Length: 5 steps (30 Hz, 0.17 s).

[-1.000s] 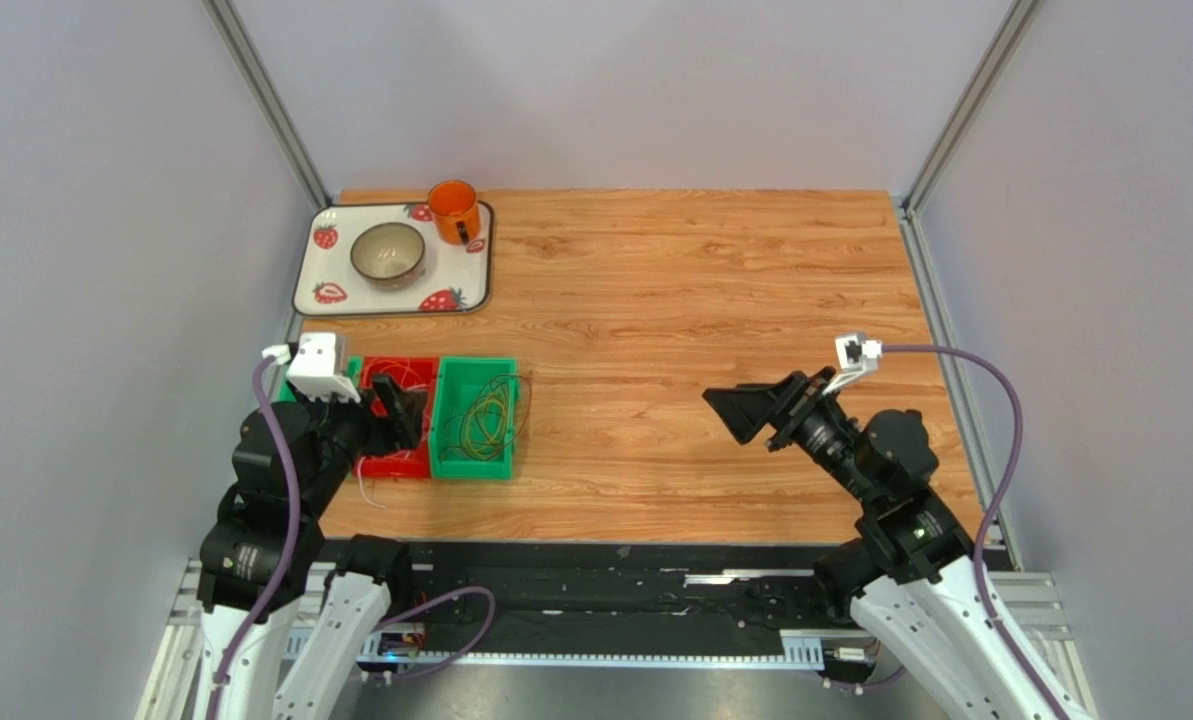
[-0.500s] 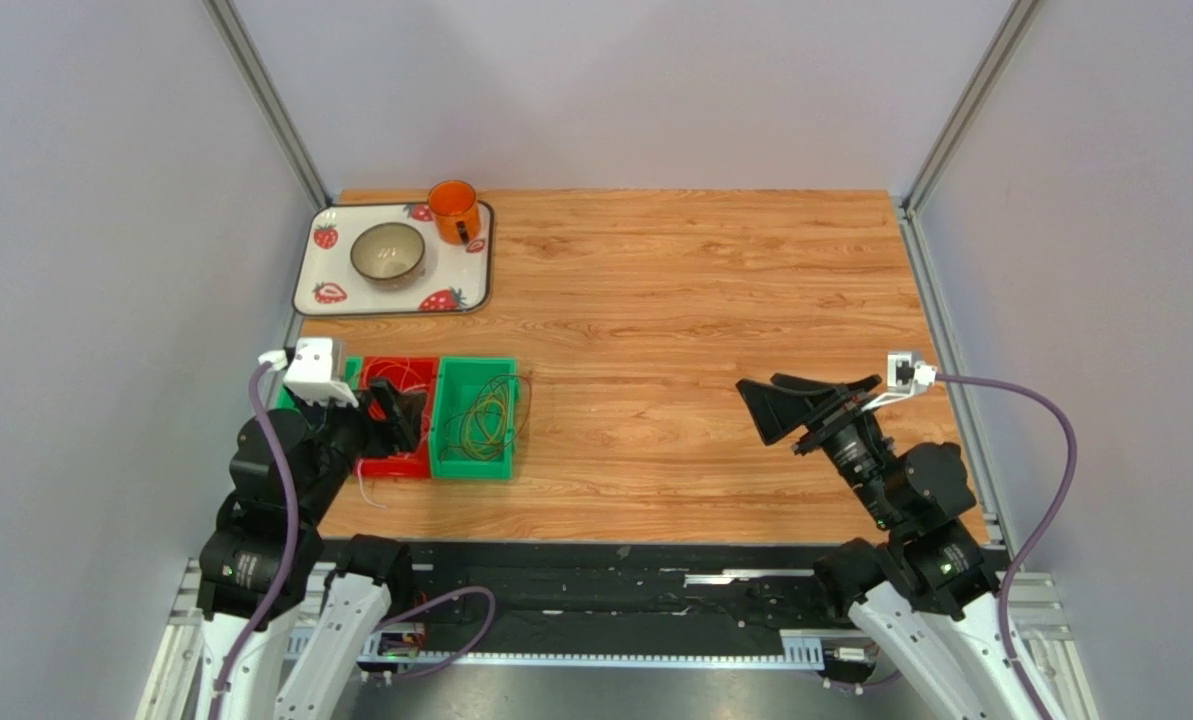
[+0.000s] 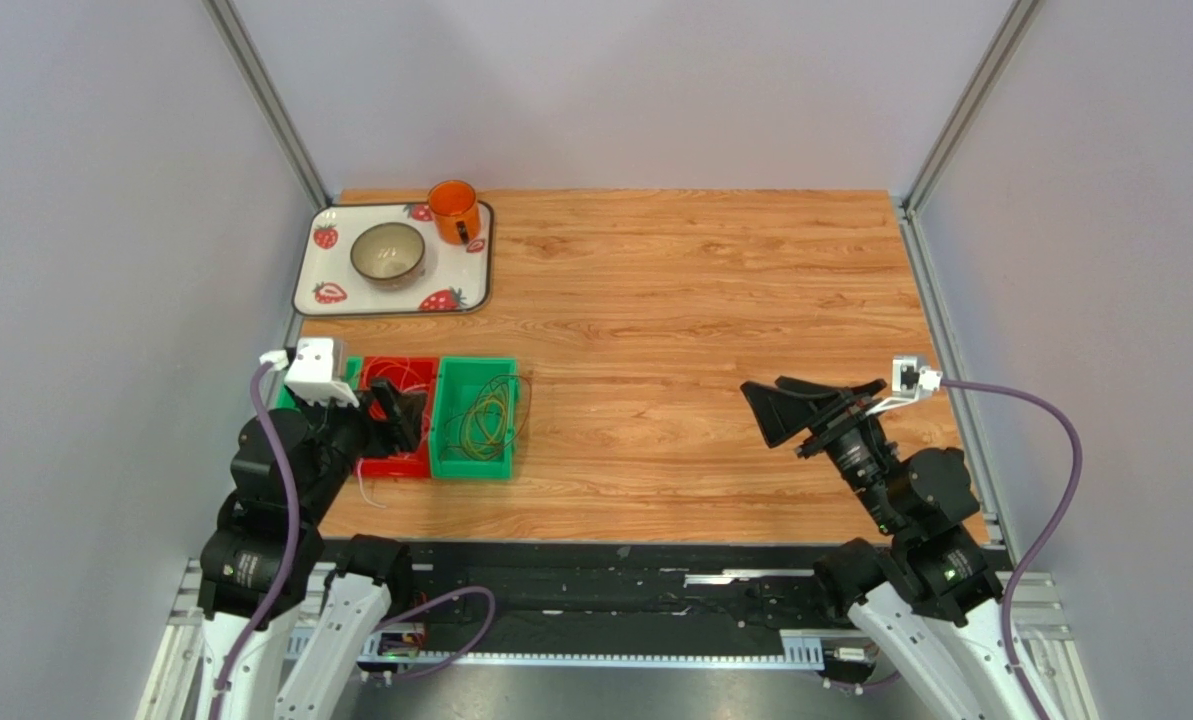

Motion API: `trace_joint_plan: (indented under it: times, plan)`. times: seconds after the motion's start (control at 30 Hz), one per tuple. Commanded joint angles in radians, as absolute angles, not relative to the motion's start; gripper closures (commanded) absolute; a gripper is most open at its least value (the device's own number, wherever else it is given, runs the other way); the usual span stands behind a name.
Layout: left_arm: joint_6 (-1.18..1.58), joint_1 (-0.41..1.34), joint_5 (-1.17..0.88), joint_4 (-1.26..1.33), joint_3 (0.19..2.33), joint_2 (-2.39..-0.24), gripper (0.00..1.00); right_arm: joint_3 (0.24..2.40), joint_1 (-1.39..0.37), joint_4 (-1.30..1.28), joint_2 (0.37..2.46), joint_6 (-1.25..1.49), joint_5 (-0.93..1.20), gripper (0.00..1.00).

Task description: Untangle the cables

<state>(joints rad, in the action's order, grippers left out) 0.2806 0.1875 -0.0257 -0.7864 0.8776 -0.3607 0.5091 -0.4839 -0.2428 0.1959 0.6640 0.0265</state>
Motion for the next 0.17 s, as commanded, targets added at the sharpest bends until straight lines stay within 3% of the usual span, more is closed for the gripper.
trace_joint_plan:
  times: [0.0,0.13]
  plan:
    - [0.256,0.189,-0.031,-0.753,0.874,-0.357,0.21,0.512,-0.489,-0.219,0.187,0.634,0.000,0.11]
    - [0.256,0.189,-0.031,-0.753,0.874,-0.357,0.21,0.520,-0.488,-0.256,0.164,0.652,-0.090,0.05]
